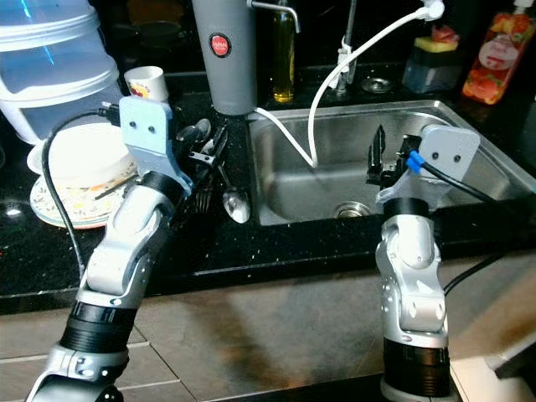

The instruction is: Kitchen organization

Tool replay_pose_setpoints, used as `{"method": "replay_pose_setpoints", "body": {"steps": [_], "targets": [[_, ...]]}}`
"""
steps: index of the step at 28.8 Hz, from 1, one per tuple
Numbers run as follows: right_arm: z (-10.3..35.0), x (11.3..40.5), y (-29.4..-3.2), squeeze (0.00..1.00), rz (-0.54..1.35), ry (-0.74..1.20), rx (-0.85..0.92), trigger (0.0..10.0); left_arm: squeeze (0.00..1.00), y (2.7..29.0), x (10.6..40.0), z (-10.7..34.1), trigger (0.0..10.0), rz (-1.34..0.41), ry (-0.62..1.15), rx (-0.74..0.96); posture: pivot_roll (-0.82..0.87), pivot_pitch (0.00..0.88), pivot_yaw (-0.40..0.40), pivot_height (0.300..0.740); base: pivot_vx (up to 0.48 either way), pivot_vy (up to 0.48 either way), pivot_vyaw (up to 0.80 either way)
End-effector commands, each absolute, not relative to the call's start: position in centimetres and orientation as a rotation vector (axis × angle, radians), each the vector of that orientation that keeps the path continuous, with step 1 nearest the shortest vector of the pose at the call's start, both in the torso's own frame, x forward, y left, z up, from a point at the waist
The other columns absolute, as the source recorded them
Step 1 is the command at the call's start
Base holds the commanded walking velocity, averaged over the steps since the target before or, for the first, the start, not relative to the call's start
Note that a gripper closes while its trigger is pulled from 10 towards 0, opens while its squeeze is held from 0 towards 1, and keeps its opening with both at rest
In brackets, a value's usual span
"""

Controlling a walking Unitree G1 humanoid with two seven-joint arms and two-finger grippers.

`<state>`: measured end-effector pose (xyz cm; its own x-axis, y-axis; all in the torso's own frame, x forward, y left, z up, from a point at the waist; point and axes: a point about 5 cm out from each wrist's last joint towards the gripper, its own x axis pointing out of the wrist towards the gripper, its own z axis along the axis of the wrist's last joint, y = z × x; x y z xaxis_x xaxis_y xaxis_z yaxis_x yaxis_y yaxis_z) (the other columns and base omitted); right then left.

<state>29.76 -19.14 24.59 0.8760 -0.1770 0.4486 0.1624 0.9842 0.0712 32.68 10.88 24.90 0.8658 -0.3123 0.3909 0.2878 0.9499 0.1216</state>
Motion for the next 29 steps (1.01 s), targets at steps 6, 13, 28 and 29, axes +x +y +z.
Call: {"method": "replay_pose_setpoints", "body": {"steps": [6, 13, 28, 29], "targets": [[24.82, 29.70, -19.34, 0.00, -0.182, -0.485, 0.037, 10.0, 0.00, 10.39, 32.31, 24.84, 10.0, -0.341, -0.410, 0.073, -0.01, 0.000, 0.033, 0.740, 0.000, 0.000, 0.00], [24.84, 29.71, -19.26, 0.00, -0.180, -0.486, 0.039, 10.0, 0.00, 9.95, 32.20, 24.76, 10.0, -0.352, -0.412, 0.074, -0.01, 0.000, 0.033, 0.740, 0.000, 0.000, 0.00], [24.84, 29.70, -19.16, 0.00, -0.176, -0.486, 0.042, 10.0, 0.00, 10.29, 32.65, 24.71, 10.0, -0.323, -0.395, 0.066, -0.01, 0.000, 0.034, 0.740, 0.000, -0.331, 0.00], [24.84, 29.70, -19.16, 0.00, -0.176, -0.486, 0.042, 10.0, 0.00, 10.29, 32.65, 24.71, 10.0, -0.323, -0.395, 0.066, -0.01, 0.000, 0.034, 0.740, 0.000, -0.439, 0.00]]}}
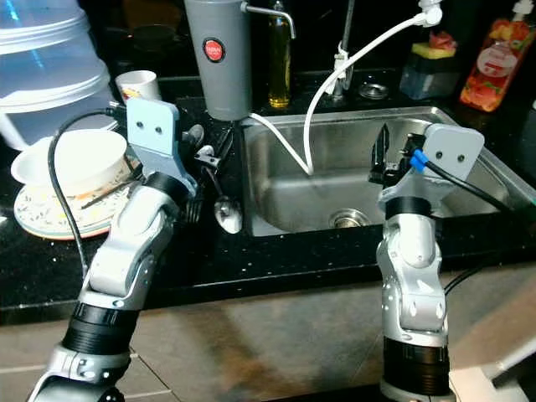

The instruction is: Kitchen organization

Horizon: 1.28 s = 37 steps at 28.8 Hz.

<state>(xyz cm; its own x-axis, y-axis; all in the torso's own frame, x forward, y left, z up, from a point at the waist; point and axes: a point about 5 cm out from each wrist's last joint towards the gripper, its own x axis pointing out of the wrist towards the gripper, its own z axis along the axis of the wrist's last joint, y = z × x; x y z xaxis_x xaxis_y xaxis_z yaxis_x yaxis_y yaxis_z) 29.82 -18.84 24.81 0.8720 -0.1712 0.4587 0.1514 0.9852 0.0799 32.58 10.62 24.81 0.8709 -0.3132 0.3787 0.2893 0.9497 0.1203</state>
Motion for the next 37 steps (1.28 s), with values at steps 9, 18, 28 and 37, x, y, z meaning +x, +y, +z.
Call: {"method": "replay_pose_setpoints", "body": {"steps": [9, 18, 28, 37], "targets": [[24.81, 29.67, -19.15, 0.00, -0.173, -0.485, 0.042, 10.0, 0.00, 10.78, 32.76, 24.88, 10.0, -0.299, -0.393, 0.042, -0.01, 0.000, 0.033, 0.740, 0.000, -0.120, 0.00], [24.82, 29.69, -19.10, 0.00, -0.169, -0.486, 0.044, 10.0, 0.00, 11.09, 32.94, 24.98, 10.0, -0.289, -0.380, 0.011, -0.01, 0.000, 0.031, 0.740, 0.000, 0.000, 0.00], [24.84, 29.67, -19.07, 0.00, -0.168, -0.486, 0.043, 10.0, 0.00, 11.08, 32.90, 24.85, 10.0, -0.288, -0.371, -0.004, -0.01, 0.000, 0.031, 0.740, 0.000, 0.083, 0.00], [24.85, 29.67, -19.08, 0.00, -0.167, -0.486, 0.045, 10.0, 0.00, 11.11, 32.88, 24.89, 10.0, -0.284, -0.372, -0.006, -0.01, 0.000, 0.030, 0.740, 0.000, 0.467, 0.00]]}}
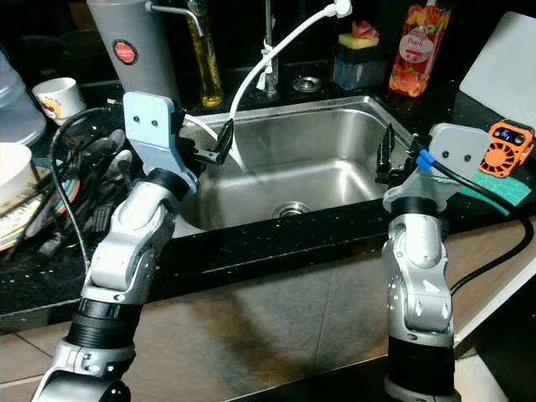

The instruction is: Kitchen organization

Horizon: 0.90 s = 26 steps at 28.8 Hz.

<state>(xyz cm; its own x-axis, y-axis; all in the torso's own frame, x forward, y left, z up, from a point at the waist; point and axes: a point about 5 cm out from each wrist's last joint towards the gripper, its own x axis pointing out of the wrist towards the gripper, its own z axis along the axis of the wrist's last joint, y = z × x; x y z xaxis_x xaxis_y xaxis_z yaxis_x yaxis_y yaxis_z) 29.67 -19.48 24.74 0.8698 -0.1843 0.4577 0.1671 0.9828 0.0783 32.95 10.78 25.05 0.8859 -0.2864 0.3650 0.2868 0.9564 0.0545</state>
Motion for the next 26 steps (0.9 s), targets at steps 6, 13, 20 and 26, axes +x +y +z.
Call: {"method": "replay_pose_setpoints", "body": {"steps": [6, 13, 20, 26], "targets": [[24.8, 29.7, -19.1, 0.00, -0.168, -0.485, 0.048, 10.0, 0.00, 11.0, 32.9, 24.9, 10.0, -0.287, -0.374, 0.002, -0.01, 0.000, 0.030, 0.740, 0.000, 0.174, 0.00], [24.8, 29.7, -19.1, 0.00, -0.170, -0.486, 0.050, 10.0, 0.00, 11.0, 32.9, 25.0, 10.0, -0.291, -0.375, 0.012, -0.01, 0.000, 0.031, 0.740, 0.000, 0.000, 0.00], [24.8, 29.7, -19.0, 0.00, -0.161, -0.483, 0.040, 10.0, 0.00, 10.8, 33.1, 24.1, 10.0, -0.326, -0.272, 0.091, -0.01, 0.000, 0.031, 0.740, 0.000, 0.000, 0.00], [25.0, 29.7, -18.5, 0.00, -0.089, -0.472, 0.011, 10.0, 0.00, 13.8, 32.0, 25.1, 10.0, -0.384, -0.100, 0.084, 0.02, 0.000, 0.024, 0.740, 0.000, 0.000, 0.00]]}}
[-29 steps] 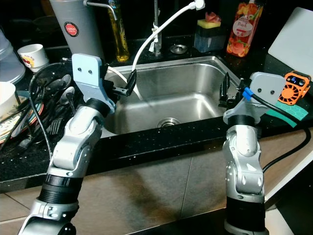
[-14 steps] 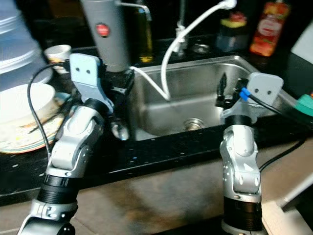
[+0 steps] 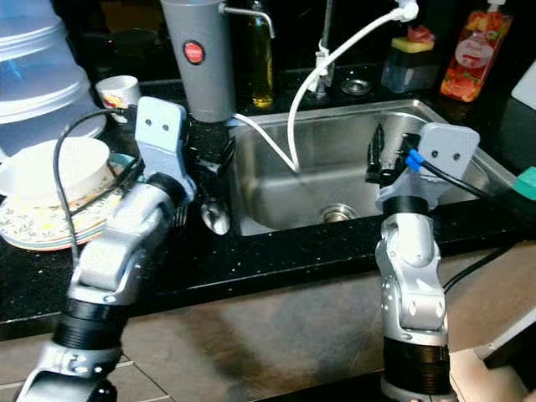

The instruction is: Kitchen organization

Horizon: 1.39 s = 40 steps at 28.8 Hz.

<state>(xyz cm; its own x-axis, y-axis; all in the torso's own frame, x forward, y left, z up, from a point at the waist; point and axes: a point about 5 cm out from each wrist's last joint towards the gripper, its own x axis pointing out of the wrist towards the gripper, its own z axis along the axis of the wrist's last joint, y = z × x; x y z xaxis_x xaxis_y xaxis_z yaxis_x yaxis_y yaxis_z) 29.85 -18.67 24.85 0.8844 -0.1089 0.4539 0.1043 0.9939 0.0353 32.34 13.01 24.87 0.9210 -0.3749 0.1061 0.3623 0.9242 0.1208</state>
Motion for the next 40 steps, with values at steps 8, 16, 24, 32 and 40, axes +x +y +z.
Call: {"method": "replay_pose_setpoints", "body": {"steps": [8, 16, 24, 32, 40], "targets": [[25.5, 30.1, -18.0, 0.00, -0.033, -0.473, 0.028, 10.0, 0.00, 19.3, 32.6, 27.1, 10.0, -0.143, 0.018, 0.090, 0.06, 0.000, 0.020, 0.740, 0.000, 0.000, 0.00], [25.4, 30.2, -17.5, 0.00, -0.006, -0.464, 0.041, 10.0, 0.00, 18.6, 31.8, 24.2, 10.0, -0.093, 0.178, -0.064, 0.06, 0.000, 0.012, 0.740, 0.000, 0.000, 0.00], [25.3, 30.3, -17.3, 0.00, 0.012, -0.451, 0.042, 10.0, 0.00, 19.9, 31.5, 22.5, 10.0, 0.027, 0.247, -0.061, 0.07, 0.000, -0.010, 0.740, 0.000, 0.000, 0.00], [25.2, 30.4, -17.2, 0.00, 0.017, -0.445, 0.046, 10.0, 0.00, 19.7, 31.3, 20.8, 10.0, 0.011, 0.325, -0.144, 0.07, 0.004, -0.008, 0.740, 0.000, 0.000, 0.00], [25.2, 30.2, -17.3, 0.00, 0.010, -0.442, 0.052, 10.0, 0.00, 19.9, 31.7, 19.5, 0.0, 0.053, 0.374, -0.172, 0.06, 0.010, 0.000, 0.740, 0.000, 0.000, 0.00]]}}
